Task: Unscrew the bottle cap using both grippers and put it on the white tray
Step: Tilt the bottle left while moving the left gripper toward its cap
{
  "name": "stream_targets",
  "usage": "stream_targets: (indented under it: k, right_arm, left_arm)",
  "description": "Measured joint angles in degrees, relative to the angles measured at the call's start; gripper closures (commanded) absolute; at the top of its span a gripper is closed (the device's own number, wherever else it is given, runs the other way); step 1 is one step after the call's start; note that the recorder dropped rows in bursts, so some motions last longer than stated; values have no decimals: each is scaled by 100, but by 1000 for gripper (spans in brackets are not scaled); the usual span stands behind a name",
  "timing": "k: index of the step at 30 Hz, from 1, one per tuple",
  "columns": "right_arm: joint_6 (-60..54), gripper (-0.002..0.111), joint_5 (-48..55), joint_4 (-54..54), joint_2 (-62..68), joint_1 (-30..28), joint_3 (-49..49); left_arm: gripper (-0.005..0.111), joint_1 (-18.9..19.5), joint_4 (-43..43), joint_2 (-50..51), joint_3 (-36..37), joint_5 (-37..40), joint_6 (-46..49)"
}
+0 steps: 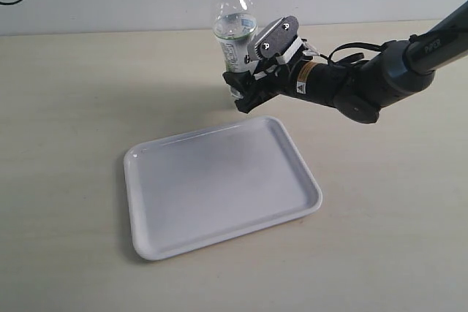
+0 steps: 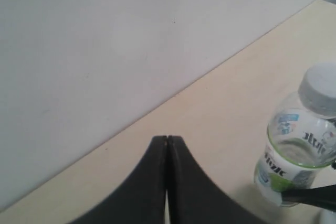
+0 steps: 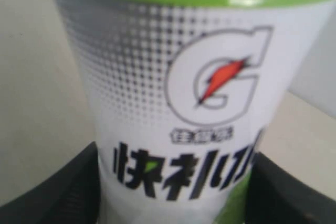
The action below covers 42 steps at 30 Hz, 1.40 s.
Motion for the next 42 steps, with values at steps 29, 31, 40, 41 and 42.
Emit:
stream_targets:
  k: [29, 31, 40, 41, 42]
  right_arm:
    - [-82, 108, 0, 0, 0, 0, 0]
    - [-133, 108, 0, 0, 20, 0, 0]
    - [-166, 108, 0, 0, 33, 0, 0]
    - [-166, 108, 0, 0, 33, 0, 0]
    - [-166, 108, 0, 0, 33, 0, 0]
  left_arm:
    - [107, -1072, -1607, -259, 741, 3548, 3620]
    - [107, -1135, -1447, -278, 730, 3847, 3644]
    - [107, -1192, -946, -367, 721, 4199, 3996]
    - [107, -1192, -910, -367, 721, 4360, 4134]
    - [107, -1192, -934, -367, 721, 4591, 4346]
